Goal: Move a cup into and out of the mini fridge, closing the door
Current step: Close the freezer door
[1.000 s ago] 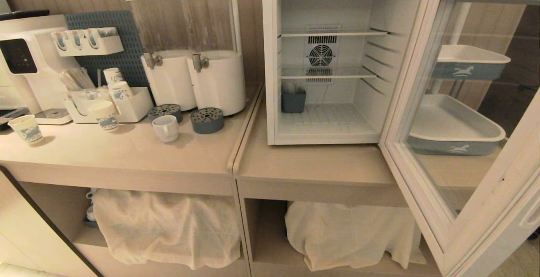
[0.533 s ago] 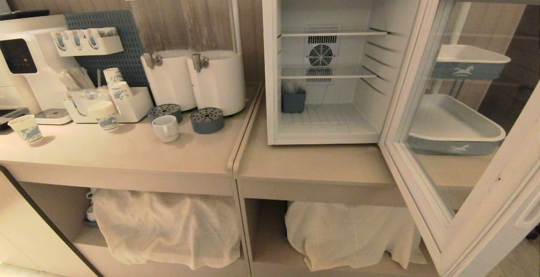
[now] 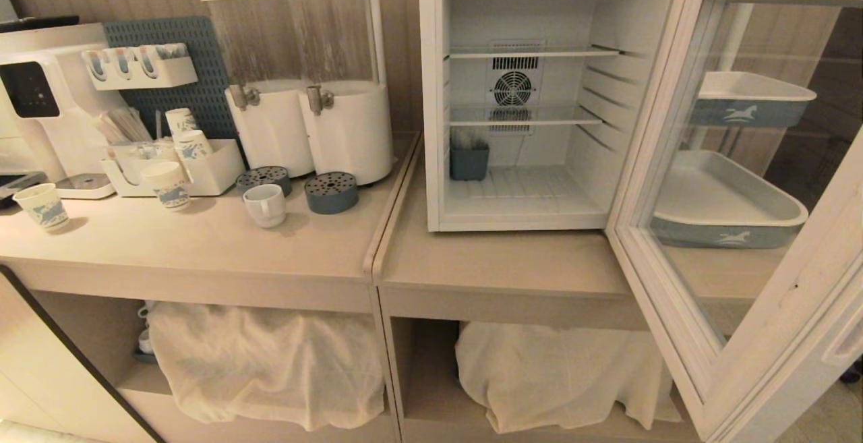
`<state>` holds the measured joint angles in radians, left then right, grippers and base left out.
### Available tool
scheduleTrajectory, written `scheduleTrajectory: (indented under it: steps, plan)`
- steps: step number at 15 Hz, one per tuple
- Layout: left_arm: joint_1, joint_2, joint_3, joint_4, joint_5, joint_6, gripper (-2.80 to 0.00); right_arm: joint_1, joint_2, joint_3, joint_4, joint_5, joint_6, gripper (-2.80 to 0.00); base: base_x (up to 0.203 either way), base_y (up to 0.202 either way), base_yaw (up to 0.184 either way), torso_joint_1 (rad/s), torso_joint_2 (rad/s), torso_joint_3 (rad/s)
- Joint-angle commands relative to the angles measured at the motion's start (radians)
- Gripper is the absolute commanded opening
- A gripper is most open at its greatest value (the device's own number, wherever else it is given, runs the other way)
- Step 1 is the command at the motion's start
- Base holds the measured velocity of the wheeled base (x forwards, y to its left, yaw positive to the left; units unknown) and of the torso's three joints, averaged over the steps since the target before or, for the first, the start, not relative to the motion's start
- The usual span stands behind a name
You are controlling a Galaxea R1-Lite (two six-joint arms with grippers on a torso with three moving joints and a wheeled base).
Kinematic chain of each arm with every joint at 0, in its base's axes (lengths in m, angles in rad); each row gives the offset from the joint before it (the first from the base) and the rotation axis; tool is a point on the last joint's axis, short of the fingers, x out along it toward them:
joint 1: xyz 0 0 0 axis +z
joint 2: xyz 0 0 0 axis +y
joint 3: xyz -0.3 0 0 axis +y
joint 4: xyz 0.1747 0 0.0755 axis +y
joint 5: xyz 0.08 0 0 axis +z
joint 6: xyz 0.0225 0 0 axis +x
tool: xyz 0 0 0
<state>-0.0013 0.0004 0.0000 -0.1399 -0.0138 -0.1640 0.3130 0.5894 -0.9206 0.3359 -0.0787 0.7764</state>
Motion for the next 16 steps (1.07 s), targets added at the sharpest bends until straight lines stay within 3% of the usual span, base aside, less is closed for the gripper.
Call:
scheduleTrajectory:
  steps: [1,2,3,6,8,11,12,14,16]
  plan:
    - [0.000,-0.005,0.040,-0.001,0.000,-0.002,-2.80,-0.001,-0.002,0.053,-0.004,-0.213,-0.003,-2.80,0.000,0.000,0.000,0.000,0.00,0.000]
    - [0.000,-0.005,0.040,-0.001,0.000,-0.002,-2.80,-0.004,0.018,0.069,-0.007,-0.270,-0.016,-2.80,0.000,0.000,0.000,0.000,0.00,0.000]
    - [0.000,-0.005,0.040,-0.001,0.000,-0.002,-2.80,-0.007,0.048,0.070,-0.008,-0.277,-0.019,-2.80,0.000,0.000,0.000,0.000,0.00,0.000]
    - [0.000,-0.005,0.040,-0.001,0.000,-0.002,-2.80,-0.009,0.191,0.073,-0.043,-0.237,-0.066,-2.80,0.000,0.000,0.000,0.000,0.00,0.000]
    - [0.000,-0.005,0.040,-0.001,0.000,-0.002,-2.80,-0.031,0.260,0.077,-0.108,-0.021,-0.231,-2.80,0.000,0.000,0.000,0.000,0.00,0.000]
    - [0.000,-0.005,0.040,-0.001,0.000,-0.002,-2.80,-0.217,0.360,0.070,-0.185,0.280,-0.393,-2.80,0.000,0.000,0.000,0.000,0.00,0.000]
    - [0.000,-0.005,0.040,-0.001,0.000,-0.002,-2.80,-0.312,0.389,0.069,-0.216,0.422,-0.421,-2.80,0.000,0.000,0.000,0.000,0.00,0.000]
    - [0.000,-0.005,0.040,-0.001,0.000,-0.002,-2.80,-0.488,0.467,0.069,-0.290,0.816,-0.468,-2.80,0.000,0.000,0.000,0.000,0.00,0.000]
    - [0.000,-0.005,0.040,-0.001,0.000,-0.002,-2.80,-0.563,0.576,0.070,-0.417,1.084,-0.491,-2.80,0.000,0.000,0.000,0.000,0.00,0.000]
